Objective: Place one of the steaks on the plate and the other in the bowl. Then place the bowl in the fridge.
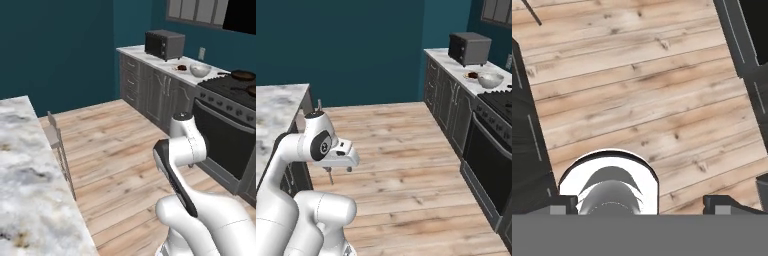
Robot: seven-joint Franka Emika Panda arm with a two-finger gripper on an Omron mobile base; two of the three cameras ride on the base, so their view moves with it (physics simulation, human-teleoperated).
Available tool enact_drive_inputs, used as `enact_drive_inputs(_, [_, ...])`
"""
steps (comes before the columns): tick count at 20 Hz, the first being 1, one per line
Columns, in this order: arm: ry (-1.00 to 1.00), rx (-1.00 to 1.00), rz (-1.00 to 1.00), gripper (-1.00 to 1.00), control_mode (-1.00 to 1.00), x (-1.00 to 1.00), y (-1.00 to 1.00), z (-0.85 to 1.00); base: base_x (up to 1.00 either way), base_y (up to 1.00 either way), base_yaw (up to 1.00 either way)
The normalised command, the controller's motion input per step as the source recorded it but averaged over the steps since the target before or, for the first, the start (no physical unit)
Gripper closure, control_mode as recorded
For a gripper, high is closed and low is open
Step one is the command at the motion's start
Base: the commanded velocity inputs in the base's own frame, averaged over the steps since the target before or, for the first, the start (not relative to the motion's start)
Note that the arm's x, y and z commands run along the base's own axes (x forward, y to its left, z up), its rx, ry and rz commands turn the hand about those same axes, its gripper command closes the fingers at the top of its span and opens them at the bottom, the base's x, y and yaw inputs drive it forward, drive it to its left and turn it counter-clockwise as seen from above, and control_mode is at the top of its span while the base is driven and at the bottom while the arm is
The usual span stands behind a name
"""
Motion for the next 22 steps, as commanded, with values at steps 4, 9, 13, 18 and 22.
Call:
enact_drive_inputs(4, [0.00,0.00,0.00,-1.00,1.00,0.00,0.00,0.00,1.00,0.30,0.00])
enact_drive_inputs(9, [0.00,0.00,0.00,-1.00,1.00,0.00,0.00,0.00,1.00,0.37,0.00])
enact_drive_inputs(13, [0.00,0.00,0.00,-1.00,1.00,0.00,0.00,0.00,1.00,0.24,0.00])
enact_drive_inputs(18, [0.00,0.00,0.00,-1.00,1.00,0.00,0.00,0.00,1.00,0.16,0.00])
enact_drive_inputs(22, [0.00,0.00,0.00,-1.00,1.00,0.00,0.00,0.00,1.00,0.01,0.00])
